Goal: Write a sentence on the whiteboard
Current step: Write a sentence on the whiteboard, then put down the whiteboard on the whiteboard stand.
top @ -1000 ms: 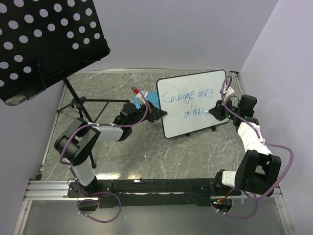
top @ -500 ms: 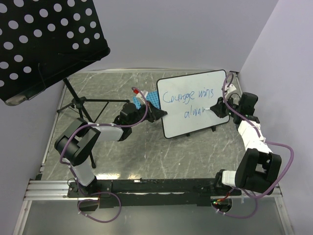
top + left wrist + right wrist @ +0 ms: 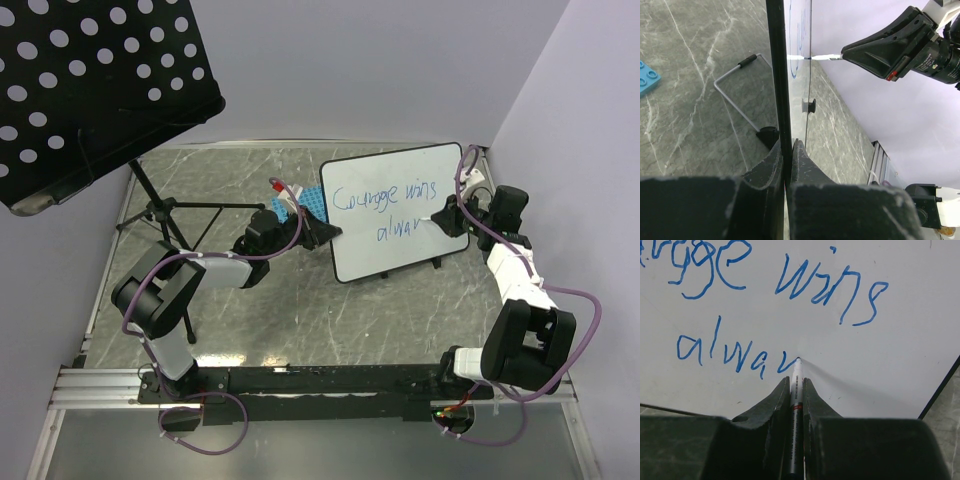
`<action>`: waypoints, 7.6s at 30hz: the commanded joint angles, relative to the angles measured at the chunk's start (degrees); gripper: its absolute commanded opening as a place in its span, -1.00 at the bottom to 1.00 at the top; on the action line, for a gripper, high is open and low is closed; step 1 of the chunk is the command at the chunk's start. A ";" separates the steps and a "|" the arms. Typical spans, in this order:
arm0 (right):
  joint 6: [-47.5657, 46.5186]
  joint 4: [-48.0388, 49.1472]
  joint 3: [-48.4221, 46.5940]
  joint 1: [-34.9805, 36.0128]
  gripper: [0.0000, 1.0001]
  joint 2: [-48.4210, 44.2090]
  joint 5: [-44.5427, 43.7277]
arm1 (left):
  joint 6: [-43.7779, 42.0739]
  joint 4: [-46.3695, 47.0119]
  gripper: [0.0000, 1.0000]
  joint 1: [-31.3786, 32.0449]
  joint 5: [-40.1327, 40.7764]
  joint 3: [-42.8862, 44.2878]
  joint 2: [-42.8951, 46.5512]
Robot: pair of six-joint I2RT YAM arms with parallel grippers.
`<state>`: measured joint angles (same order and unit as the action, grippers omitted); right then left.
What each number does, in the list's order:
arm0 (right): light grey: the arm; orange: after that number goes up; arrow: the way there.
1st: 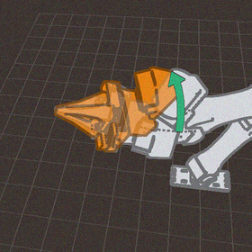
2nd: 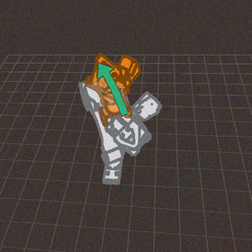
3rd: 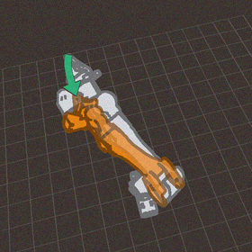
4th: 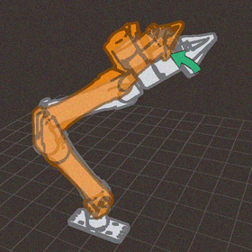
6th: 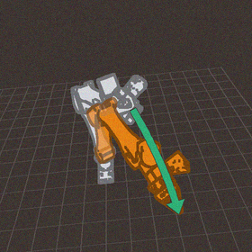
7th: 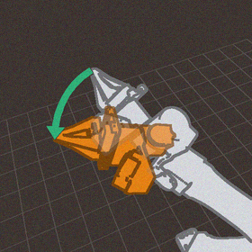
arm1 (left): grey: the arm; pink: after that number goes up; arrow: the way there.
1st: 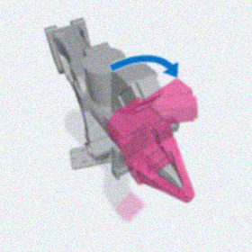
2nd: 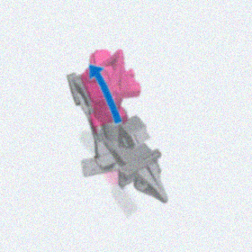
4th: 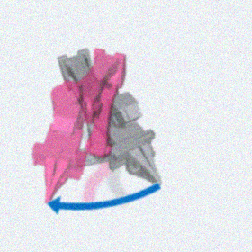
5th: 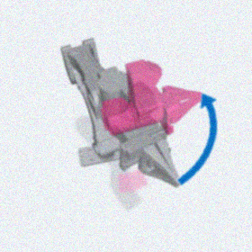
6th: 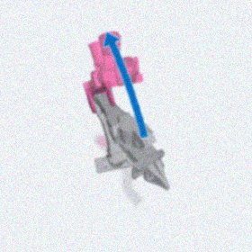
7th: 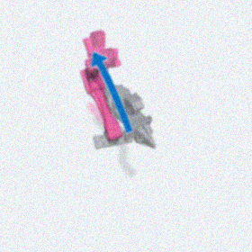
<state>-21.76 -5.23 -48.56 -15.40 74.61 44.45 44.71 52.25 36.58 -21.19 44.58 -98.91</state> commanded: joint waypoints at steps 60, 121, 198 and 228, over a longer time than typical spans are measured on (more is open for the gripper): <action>3.83 -2.42 0.92 -7.70 -1.00 -10.36 9.60 | -4.45 2.95 -0.98 0.34 -3.16 -1.25 0.21; 7.52 19.12 7.60 -4.56 -1.00 1.07 4.16 | -1.73 5.06 -0.98 0.25 -3.86 -0.28 -1.98; 6.29 -5.31 -1.63 -2.26 -1.00 -14.92 6.26 | -2.70 4.88 -0.98 0.16 -3.86 -0.54 -1.02; 12.62 -7.16 0.83 -10.18 -1.00 -21.87 18.40 | -4.98 3.65 -0.98 -0.02 -5.35 2.18 -2.16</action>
<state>-8.45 -13.02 -47.55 -24.91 54.02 60.84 45.10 55.27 36.21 -22.52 44.29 -100.79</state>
